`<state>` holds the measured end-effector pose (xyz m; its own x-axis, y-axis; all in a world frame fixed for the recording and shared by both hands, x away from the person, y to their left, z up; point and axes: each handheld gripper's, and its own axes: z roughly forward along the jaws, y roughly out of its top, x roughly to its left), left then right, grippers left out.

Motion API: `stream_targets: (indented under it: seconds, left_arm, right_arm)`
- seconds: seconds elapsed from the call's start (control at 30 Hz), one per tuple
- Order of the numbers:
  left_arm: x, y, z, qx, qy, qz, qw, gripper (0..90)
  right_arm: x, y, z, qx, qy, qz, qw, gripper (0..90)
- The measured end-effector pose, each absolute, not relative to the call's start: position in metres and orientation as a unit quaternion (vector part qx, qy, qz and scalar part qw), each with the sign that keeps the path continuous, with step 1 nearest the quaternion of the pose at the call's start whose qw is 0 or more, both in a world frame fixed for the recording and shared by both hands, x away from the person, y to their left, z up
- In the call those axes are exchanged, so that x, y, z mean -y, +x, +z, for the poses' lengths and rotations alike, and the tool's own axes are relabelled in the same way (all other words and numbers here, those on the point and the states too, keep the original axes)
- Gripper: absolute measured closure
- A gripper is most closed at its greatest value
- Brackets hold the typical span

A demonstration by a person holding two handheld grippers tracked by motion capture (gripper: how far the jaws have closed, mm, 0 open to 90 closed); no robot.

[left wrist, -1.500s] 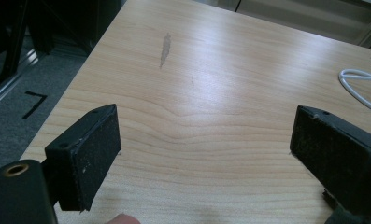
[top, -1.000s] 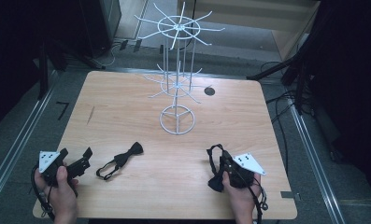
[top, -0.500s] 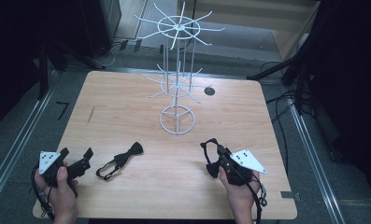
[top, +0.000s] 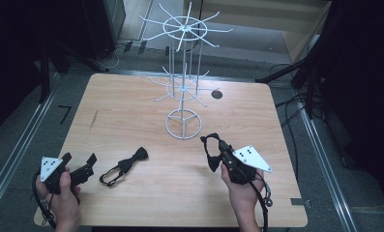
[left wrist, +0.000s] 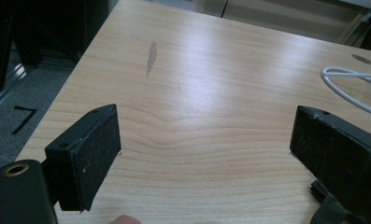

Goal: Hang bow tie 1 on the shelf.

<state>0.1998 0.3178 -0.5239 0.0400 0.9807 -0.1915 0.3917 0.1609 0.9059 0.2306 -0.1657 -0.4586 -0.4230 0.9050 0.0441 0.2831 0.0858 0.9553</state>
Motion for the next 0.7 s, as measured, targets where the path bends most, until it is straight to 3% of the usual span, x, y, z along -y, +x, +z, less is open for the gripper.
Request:
stream_targets:
  seconds: [0.7]
  left_arm:
    - [-0.320, 0.201, -0.524, -0.616, 0.560, 0.316, 0.456, 9.6]
  right_arm:
    - [0.156, 0.240, -0.435, -0.667, 0.421, 0.523, 0.323, 90.0]
